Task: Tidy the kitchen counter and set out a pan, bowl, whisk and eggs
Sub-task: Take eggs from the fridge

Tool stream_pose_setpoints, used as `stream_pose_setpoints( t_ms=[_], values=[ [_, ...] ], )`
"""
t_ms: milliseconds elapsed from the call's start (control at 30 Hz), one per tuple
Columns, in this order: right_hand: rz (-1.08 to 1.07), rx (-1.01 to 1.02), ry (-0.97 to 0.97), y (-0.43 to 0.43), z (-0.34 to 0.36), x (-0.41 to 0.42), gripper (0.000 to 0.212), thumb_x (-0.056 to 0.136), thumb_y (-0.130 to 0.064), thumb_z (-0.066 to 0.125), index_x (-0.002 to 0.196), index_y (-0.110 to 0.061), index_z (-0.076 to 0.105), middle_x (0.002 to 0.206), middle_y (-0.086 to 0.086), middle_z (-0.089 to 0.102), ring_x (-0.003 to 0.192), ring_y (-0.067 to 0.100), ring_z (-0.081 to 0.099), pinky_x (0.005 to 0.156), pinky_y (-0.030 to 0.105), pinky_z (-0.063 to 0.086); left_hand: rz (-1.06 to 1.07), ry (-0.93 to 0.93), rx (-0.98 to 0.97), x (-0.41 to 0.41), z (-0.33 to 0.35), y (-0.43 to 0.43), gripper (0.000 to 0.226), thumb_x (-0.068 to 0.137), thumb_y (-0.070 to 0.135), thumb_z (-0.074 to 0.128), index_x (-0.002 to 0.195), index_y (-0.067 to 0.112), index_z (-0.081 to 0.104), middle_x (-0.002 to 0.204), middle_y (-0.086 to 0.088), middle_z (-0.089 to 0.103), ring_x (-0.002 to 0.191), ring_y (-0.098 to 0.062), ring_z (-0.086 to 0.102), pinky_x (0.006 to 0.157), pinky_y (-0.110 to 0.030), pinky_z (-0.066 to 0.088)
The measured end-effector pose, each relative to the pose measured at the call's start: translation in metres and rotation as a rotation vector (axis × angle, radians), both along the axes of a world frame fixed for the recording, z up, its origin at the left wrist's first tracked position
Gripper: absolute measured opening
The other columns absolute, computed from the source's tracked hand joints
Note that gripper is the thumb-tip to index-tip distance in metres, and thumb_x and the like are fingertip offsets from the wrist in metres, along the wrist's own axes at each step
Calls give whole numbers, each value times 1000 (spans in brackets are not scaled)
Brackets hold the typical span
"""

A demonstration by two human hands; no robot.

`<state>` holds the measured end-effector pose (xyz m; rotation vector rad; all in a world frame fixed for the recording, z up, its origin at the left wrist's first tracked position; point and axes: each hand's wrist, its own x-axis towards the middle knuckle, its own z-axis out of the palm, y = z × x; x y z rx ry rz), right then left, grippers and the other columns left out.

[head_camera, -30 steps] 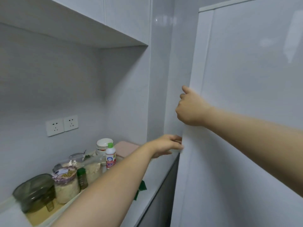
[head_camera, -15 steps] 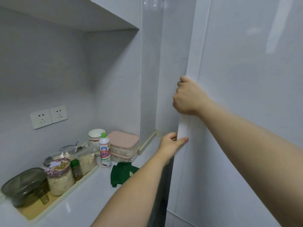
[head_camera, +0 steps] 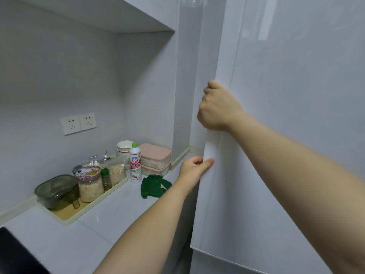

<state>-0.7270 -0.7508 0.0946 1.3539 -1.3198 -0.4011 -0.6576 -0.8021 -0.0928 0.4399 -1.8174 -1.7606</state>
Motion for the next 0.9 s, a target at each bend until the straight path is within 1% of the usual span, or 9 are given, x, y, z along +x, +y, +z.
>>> stream_pose_setpoints(
  t_ms=[200,333,400,500,600,667,733,833,900],
  values=[
    [16,-25,-66,59,-6,77,34,67,-16,37,36,-15,53,35,4,46,51,19,23,64,32,21,107,-7,-27,67,-9,51,58,54,64,73,83,16,59,80,-3,53,77,-16,51,74,-34,41],
    [-14,50,-76,101,-9,124,24,61,-16,50,38,-14,56,35,3,49,52,18,26,67,31,22,153,-9,-44,118,-3,97,61,55,58,75,87,7,64,82,-5,57,78,-15,54,79,-39,48],
    [-26,87,-14,120,-11,143,20,55,-19,56,35,-15,54,34,0,47,51,18,24,66,31,20,123,-63,-85,148,4,120,46,69,45,75,86,3,65,81,-6,59,77,-17,56,77,-39,52],
    [-108,169,7,153,-19,167,25,50,-20,64,32,-17,46,33,-3,45,51,17,23,66,32,19,51,-179,-109,189,9,140,16,84,23,71,86,7,66,78,-7,63,69,-15,61,62,-29,54],
    [-196,205,-8,183,-27,193,39,50,-19,66,36,-17,30,34,-5,41,50,18,25,65,32,18,27,-260,-184,221,7,155,9,85,15,69,81,8,65,69,-6,61,62,-16,62,59,-25,50],
    [-372,208,-1,203,-32,222,42,62,-17,64,43,-15,26,46,-6,46,56,18,33,69,32,22,35,-271,-214,239,7,166,6,86,11,67,81,9,65,72,-4,62,65,-17,64,59,-25,49],
    [-462,263,-64,212,-40,237,34,79,-11,52,55,-18,30,61,-6,46,71,19,40,76,33,24,37,-276,-258,250,11,171,8,86,8,64,78,10,65,71,-4,62,63,-16,63,58,-24,48],
    [-599,214,-262,220,-48,265,26,87,-9,46,64,-18,37,65,-6,38,79,18,46,77,32,28,18,-296,-294,262,18,169,11,85,7,62,75,12,65,69,-4,63,59,-13,61,60,-26,49],
    [-693,180,-410,215,-59,270,13,87,-9,46,79,-18,51,81,-6,54,89,21,56,79,31,36,10,-311,-311,268,20,162,13,84,7,60,74,13,66,69,-3,64,60,-12,61,63,-27,50]
  ],
)
